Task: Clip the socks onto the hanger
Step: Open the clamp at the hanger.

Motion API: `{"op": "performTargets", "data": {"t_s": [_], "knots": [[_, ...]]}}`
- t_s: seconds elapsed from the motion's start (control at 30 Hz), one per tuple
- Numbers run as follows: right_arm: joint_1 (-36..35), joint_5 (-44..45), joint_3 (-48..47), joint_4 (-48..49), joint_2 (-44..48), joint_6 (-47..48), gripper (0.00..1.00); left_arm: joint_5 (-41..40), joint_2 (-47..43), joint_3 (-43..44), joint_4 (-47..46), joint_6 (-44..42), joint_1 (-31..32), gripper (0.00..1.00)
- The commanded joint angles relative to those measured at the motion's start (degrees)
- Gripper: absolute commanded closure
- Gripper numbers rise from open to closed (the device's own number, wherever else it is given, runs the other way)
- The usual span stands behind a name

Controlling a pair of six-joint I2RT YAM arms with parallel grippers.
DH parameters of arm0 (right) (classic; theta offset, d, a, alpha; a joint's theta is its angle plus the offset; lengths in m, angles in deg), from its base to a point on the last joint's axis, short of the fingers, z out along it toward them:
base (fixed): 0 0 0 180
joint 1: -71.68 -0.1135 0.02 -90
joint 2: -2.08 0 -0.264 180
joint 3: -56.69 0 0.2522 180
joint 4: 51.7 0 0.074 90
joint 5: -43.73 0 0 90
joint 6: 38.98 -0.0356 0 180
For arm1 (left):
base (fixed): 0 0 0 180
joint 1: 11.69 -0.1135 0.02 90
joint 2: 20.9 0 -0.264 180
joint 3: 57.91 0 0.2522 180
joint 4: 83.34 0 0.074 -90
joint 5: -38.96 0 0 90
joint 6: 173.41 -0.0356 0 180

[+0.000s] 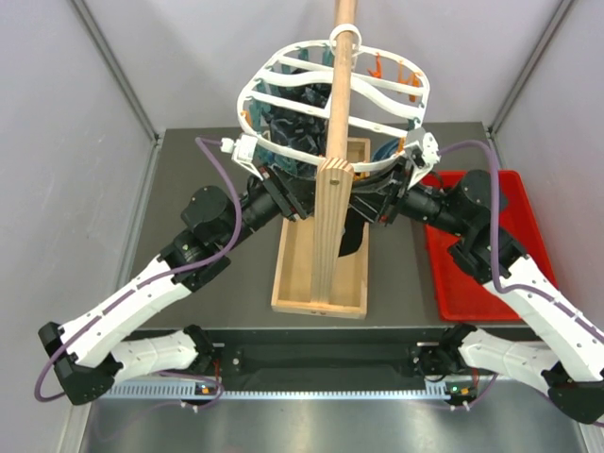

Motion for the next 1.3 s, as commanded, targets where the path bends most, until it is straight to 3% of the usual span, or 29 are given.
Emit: {"op": "performTargets", "data": {"t_s": [0.0,0.3,0.5,0.67,0.97,1.27], "knots": [[0.4,2.9,1.4,3.6,2.0,-0.2,1.00,-3.8,-1.3,0.2,2.4,0.7,1.0,0.42],[0.4,17.2,5.3,1.3,6.8,5.6,1.00,-8.6,4.8,3.2,4.6,6.6,2.0,0.44],[0.4,22.9,7.0,1.1,9.1,7.8,1.00,-9.3,10.5,9.3,2.8,5.7,4.7,0.43],[0.4,26.1,7.4,-0.1,9.7,8.4,1.00,-7.6,10.7,7.7,-2.7,3.8,5.6,0.43],[0.4,27.0,7.4,-0.3,10.3,7.8,1.00,-5.9,9.1,2.8,-8.8,2.3,5.9,0.48],[0.4,24.6,5.4,-3.3,10.2,6.5,1.00,1.1,9.2,-1.8,-22.2,0.1,6.1,0.54]]}}
